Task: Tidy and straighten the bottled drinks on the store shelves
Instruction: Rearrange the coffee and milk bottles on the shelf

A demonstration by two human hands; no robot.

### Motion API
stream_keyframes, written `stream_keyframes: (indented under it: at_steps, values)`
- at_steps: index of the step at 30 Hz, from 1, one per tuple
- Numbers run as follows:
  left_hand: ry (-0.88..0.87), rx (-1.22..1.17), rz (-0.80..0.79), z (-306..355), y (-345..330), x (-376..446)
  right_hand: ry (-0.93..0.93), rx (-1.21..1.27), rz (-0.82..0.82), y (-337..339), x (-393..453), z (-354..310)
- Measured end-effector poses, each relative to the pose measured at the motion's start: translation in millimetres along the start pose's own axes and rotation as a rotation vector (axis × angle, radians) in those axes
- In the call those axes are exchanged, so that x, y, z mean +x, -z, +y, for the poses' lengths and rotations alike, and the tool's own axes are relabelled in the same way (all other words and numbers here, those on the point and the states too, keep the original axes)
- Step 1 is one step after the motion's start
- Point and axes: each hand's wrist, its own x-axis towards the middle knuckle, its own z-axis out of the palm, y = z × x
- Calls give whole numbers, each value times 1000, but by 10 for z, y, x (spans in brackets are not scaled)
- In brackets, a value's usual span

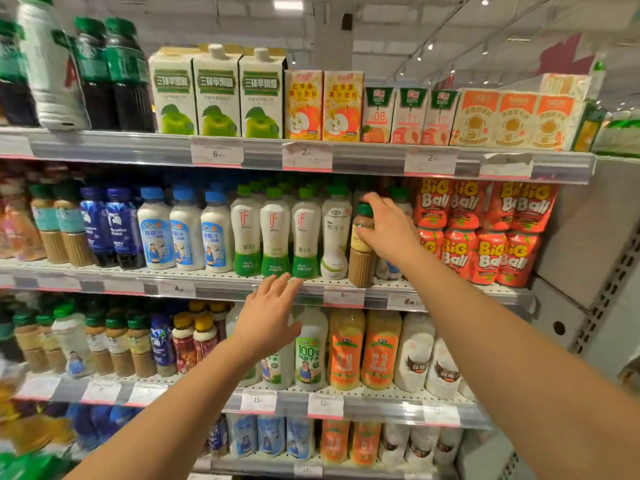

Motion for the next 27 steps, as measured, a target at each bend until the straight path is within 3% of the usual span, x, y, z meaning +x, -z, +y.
stream_keyframes:
  at_steps: [16,22,27]
  values:
    - [-76,-27,51,-177,-191,18,-91,65,113,-43,-328,-170]
    - [-131,-59,72,-284,-253,26,-132,316,221,-25,-934,-283]
    - [-129,-133,-39,-256,-172,-231,-199,603,131,-37,-1387,-281]
